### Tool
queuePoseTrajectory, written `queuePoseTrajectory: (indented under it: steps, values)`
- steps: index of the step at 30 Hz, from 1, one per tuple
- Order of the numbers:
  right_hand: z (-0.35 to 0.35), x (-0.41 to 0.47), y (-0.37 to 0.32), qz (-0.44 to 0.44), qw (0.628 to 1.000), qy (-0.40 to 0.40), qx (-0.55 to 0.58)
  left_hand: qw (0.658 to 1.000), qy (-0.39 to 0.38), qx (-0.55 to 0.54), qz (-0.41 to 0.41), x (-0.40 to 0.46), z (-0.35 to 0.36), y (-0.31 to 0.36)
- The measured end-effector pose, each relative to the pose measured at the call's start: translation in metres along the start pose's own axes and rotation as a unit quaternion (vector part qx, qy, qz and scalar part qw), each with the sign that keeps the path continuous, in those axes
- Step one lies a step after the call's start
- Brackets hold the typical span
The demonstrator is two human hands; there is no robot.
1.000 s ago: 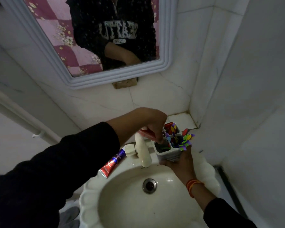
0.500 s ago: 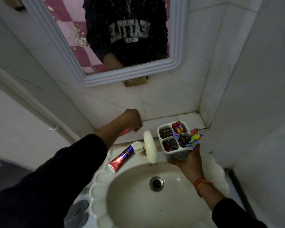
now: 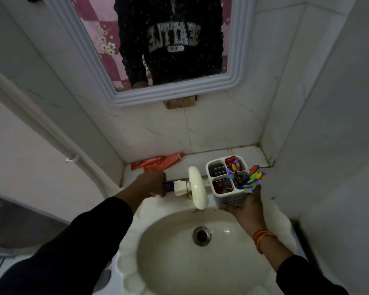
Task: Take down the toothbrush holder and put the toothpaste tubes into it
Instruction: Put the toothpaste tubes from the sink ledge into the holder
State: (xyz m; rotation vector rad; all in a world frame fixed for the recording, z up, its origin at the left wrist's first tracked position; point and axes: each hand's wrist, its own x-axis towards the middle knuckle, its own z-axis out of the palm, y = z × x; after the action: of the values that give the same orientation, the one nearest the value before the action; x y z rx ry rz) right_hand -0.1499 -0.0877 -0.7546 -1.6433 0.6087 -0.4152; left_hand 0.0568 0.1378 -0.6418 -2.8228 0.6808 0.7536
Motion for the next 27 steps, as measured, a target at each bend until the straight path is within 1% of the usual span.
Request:
queuePoseTrajectory:
  steps: [4, 6, 9, 11, 13, 16, 19, 22, 24, 25, 27]
  values:
    - [0.002, -0.002, 0.0, -0.008, 1.0, 0.006, -0.021, 0.997, 0.077, -0.004, 0.01, -0.02, -0.063, 0.013]
    - [0.003, -0.003, -0.001, -0.018, 0.999, 0.011, -0.035, 0.993, 0.111, -0.031, 0.028, -0.032, -0.091, 0.026]
    - [0.005, -0.003, -0.004, -0.026, 0.998, 0.013, -0.051, 0.971, 0.207, -0.089, 0.083, -0.049, -0.121, 0.047]
    - [0.005, -0.004, -0.005, -0.031, 0.998, 0.012, -0.06, 0.954, 0.242, -0.126, 0.123, -0.061, -0.135, 0.065]
    - [0.005, -0.005, -0.004, -0.04, 0.997, 0.016, -0.065, 0.946, 0.24, -0.151, 0.154, -0.071, -0.144, 0.084]
    - [0.006, -0.005, -0.005, -0.049, 0.996, 0.021, -0.07, 0.951, 0.2, -0.127, 0.197, -0.08, -0.136, 0.113]
    - [0.007, -0.004, -0.004, -0.05, 0.996, 0.022, -0.067, 0.962, 0.143, -0.096, 0.211, -0.078, -0.108, 0.136]
    - [0.007, -0.002, 0.002, -0.046, 0.997, 0.016, -0.062, 0.962, 0.127, -0.085, 0.227, -0.069, -0.096, 0.138]
    - [0.006, -0.002, 0.006, -0.038, 0.997, 0.014, -0.06, 0.956, 0.117, -0.148, 0.226, -0.063, -0.1, 0.125]
    - [0.006, -0.003, 0.008, -0.03, 0.998, 0.014, -0.055, 0.949, 0.104, -0.203, 0.218, -0.06, -0.102, 0.117]
    - [0.005, -0.004, 0.008, -0.025, 0.998, 0.013, -0.062, 0.928, 0.084, -0.318, 0.176, -0.053, -0.104, 0.099]
